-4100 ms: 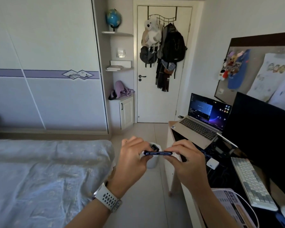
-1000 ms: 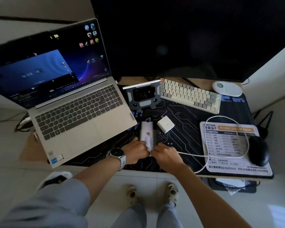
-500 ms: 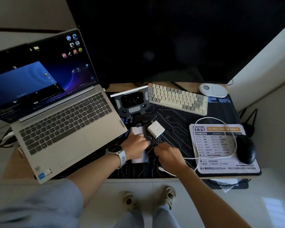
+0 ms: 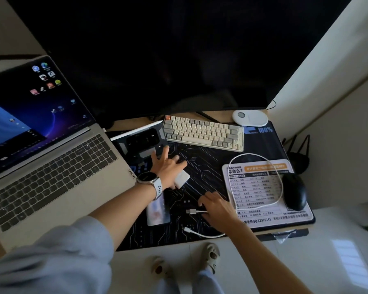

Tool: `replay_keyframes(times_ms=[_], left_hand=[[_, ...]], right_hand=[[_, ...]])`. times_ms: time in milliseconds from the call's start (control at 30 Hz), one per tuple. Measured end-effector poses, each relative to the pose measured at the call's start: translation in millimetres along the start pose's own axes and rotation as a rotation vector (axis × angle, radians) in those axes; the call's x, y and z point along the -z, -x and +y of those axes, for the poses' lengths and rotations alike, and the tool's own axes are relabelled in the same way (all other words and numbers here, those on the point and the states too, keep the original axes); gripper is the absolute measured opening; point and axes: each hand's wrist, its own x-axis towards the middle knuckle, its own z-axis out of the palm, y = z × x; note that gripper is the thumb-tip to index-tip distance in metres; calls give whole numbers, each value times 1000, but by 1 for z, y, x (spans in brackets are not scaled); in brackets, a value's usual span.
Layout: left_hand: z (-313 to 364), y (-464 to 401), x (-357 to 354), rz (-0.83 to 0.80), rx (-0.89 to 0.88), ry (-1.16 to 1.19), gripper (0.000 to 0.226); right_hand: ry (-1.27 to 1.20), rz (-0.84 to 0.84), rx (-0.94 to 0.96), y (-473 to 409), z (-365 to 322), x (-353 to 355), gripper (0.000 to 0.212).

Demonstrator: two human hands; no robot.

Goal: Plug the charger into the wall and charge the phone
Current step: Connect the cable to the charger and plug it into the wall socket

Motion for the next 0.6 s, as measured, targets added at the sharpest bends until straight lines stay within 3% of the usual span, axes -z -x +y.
replay_keyframes(times_ms=[133,267,400,500,600], left_hand=[[2,-4,5,-104,-23,-62,81],[11,-3,3,30,-62,-79,50],[9,-2,2,83,-67,-71,45],[4,3,5,174,-78,55,51],[-1,13,13,332,-90,338,57]], right_hand=[[7,-26,29,-3,1,-6,31],[43,-32,44,-7,0,-6,23],[66,-59,37,-11,-2,-7,20],[51,-80,-8,-13,-5,-10,23],[53,-108,-43,-14,-9,-11,27]])
